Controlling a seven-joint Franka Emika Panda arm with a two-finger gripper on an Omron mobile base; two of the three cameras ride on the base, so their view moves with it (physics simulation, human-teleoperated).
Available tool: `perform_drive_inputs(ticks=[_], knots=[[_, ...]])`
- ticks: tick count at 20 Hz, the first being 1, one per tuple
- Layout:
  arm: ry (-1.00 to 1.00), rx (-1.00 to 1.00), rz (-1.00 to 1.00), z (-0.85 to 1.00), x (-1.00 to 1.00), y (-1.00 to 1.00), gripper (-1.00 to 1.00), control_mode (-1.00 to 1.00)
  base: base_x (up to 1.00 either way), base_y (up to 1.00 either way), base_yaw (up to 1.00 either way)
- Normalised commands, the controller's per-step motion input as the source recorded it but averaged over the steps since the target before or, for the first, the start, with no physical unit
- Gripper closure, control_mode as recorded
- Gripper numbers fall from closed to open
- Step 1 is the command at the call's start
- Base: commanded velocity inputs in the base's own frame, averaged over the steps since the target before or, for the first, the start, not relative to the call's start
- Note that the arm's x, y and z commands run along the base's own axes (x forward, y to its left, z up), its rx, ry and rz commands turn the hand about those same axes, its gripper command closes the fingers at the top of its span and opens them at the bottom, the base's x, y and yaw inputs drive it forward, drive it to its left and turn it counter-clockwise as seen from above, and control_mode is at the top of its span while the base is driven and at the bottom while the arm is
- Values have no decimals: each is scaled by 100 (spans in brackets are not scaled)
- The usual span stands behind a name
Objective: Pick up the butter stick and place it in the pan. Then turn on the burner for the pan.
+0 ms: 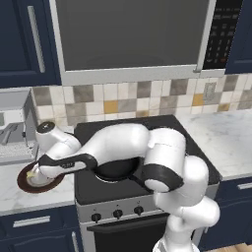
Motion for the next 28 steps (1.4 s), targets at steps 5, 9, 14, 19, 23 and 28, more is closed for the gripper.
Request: perform_drive_inputs(ticks=[5, 9, 14, 19, 23, 28], knots=[[2, 0, 1, 0, 17, 19, -100, -100, 0, 0, 0], [0, -5, 7, 0, 23, 1, -100, -100, 0, 0, 0], [0, -5, 17, -15, 15, 0, -100, -100, 0, 0, 0], [0, -1, 22, -21, 29, 5, -100, -100, 0, 0, 0], [0, 0, 25, -17, 32, 0, -100, -100, 0, 0, 0], [0, 0, 20, -18, 19, 19, -100, -100, 0, 0, 0]])
